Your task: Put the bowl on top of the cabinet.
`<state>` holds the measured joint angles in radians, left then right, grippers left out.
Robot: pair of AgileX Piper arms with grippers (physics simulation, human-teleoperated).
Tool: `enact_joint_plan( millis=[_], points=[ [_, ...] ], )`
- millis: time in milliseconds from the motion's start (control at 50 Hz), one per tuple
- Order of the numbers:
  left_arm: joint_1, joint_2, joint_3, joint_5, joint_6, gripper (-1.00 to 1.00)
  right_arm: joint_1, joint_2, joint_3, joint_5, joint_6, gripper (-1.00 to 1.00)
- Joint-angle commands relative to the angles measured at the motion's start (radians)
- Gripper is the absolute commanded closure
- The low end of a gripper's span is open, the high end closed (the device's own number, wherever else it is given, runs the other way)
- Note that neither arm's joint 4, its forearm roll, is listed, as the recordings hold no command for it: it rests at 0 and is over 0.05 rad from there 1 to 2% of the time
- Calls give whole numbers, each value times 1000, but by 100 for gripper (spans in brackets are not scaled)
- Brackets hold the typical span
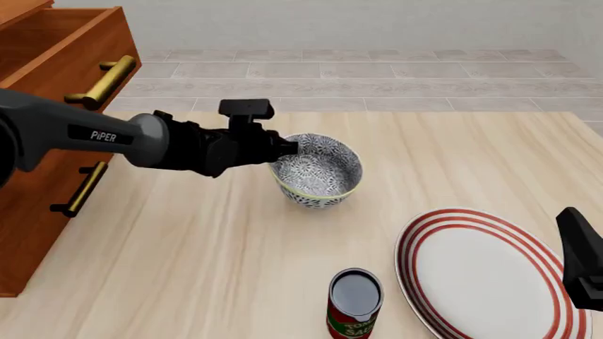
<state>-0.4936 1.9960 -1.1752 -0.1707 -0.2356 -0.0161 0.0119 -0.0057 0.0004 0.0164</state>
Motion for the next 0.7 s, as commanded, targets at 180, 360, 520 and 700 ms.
enact_joint_plan(
  millis=[180, 360, 520, 700],
  points=[
    [76, -93, 10, 47, 4, 100, 0, 0, 0, 0, 0, -100],
    [103, -188, 46, 85, -16, 100, 5, 0, -3, 2, -4, -100],
    [87, -261, 70, 107, -32, 100, 4, -2, -7, 6, -2, -100],
    [94, -342, 80, 148, -73, 100, 3, -5, -10, 10, 2, -100]
  ],
)
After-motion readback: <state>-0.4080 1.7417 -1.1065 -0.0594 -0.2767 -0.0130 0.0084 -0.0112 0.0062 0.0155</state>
